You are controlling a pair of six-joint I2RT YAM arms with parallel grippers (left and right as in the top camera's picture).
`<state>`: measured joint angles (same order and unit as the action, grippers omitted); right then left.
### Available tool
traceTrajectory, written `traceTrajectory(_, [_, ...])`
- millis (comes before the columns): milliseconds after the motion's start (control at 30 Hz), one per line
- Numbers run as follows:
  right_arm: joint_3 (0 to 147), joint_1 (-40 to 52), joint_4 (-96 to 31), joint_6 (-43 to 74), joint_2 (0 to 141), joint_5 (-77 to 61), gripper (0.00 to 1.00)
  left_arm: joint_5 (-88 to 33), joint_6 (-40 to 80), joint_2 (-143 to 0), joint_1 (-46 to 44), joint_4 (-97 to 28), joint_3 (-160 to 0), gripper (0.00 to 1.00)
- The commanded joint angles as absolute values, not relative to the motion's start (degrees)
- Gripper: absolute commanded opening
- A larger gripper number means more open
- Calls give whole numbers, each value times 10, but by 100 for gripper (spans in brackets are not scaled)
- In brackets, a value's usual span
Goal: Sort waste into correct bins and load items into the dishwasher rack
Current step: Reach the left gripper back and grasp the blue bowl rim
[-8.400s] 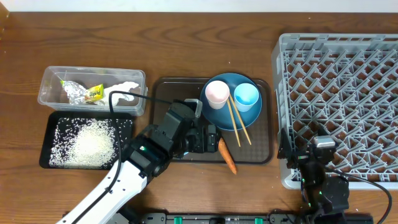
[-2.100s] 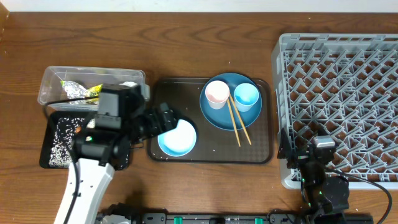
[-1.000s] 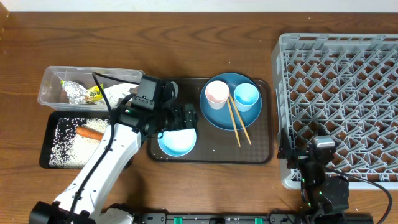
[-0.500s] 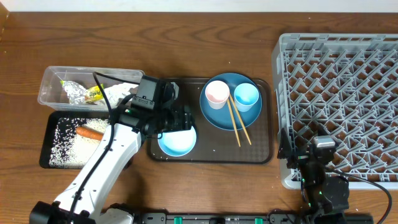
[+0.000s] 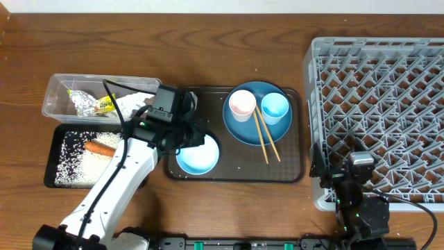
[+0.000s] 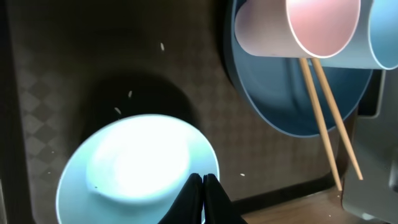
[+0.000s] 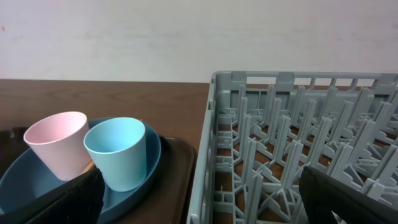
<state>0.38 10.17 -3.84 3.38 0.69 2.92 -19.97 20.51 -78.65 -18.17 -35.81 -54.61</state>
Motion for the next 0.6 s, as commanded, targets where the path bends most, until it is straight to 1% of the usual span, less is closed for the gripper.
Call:
traceTrajectory(0, [3,93,-41,27,4,27,99,-183,197,-785,-184,-359,-554,6])
traceTrajectory(33, [3,93,-41,27,4,27,99,-183,197,-785,-184,-359,-554,6])
traceTrajectory(100, [3,93,-41,27,4,27,99,-171,197,-785,-184,-357,-554,15])
traceTrajectory(133, [3,93,-41,27,4,27,99,-166,197,-786,-184,-357,-554,22])
traceTrajectory(167, [3,93,-41,27,4,27,99,-162,197,-786,-184,-357,-554,23])
traceTrajectory(367, [3,93,-41,27,4,27,99,-162,197,-786,-184,-359,-554,24])
traceTrajectory(567, [3,93,-41,27,4,27,99,-162,197,-786,-184,-359,-554,28])
